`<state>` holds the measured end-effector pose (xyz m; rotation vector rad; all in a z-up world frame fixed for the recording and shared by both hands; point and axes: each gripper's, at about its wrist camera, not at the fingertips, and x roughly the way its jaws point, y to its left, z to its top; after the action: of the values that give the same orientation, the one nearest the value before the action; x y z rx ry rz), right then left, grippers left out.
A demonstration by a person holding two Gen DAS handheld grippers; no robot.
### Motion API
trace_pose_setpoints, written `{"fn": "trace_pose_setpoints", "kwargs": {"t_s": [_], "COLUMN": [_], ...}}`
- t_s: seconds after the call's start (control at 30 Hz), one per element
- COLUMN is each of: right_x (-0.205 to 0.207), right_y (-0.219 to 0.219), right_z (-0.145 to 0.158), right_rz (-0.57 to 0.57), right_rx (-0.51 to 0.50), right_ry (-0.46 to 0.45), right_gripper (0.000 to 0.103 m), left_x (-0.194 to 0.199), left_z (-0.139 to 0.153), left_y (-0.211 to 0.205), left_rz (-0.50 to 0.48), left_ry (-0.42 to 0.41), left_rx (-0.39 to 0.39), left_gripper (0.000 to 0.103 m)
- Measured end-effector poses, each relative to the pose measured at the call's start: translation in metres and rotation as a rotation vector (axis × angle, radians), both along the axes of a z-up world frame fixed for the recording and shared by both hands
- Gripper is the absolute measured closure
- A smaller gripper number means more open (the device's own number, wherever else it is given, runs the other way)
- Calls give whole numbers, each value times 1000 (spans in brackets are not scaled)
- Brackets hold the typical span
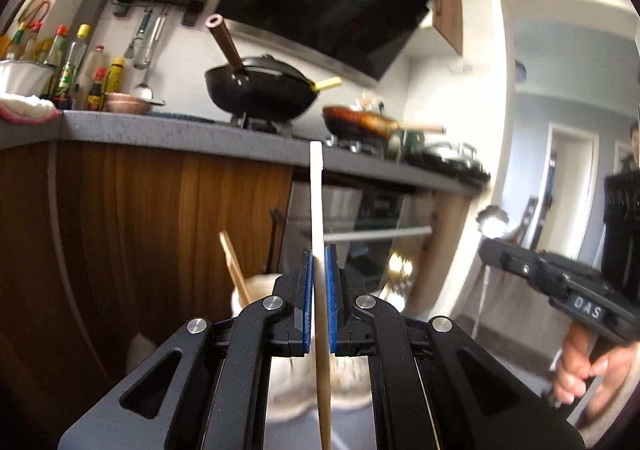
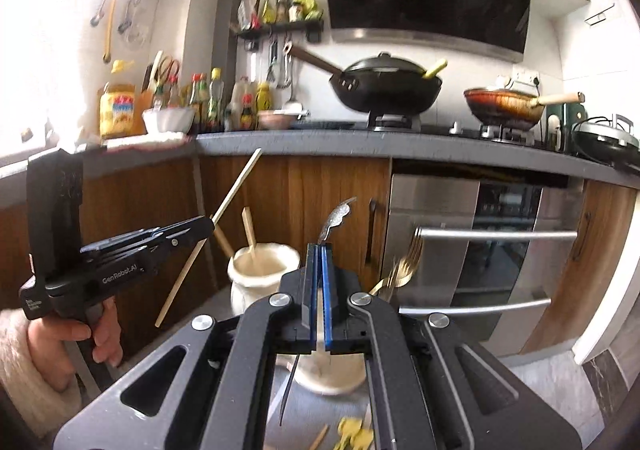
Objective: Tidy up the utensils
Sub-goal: 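Drop the chopstick in the taller pot while the right tool drops the silver spoon in the shorter pot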
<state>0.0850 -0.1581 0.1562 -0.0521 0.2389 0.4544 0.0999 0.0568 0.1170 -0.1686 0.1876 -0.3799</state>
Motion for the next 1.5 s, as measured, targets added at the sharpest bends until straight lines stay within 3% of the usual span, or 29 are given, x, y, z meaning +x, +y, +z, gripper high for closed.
{"fn": "trace_pose_setpoints", "kwargs": {"t_s": [0.27,0.57,0.9,1.2,1.5], "right_x": [42,66,74,84,94], "right_y": [-6,-1,11,17,22], "right_z": [17,2,-12,-32,-50], "right_rz": [-42,-85,-94,-91,-52], "right_rx": [83,92,50,7,-23], "right_ry": [-19,-38,-75,-36,48], "right_gripper": [101,101,101,101,101], "left_x": [44,71,77,78,78], "left_z": [8,3,-9,-18,-19], "left_y": [0,-13,-29,-33,-28], "left_rz": [-11,25,62,62,56], "left_ry": [-24,-51,-100,-93,-77], "left_rx": [-79,-52,40,85,74], "left_gripper": [96,96,96,96,96]}}
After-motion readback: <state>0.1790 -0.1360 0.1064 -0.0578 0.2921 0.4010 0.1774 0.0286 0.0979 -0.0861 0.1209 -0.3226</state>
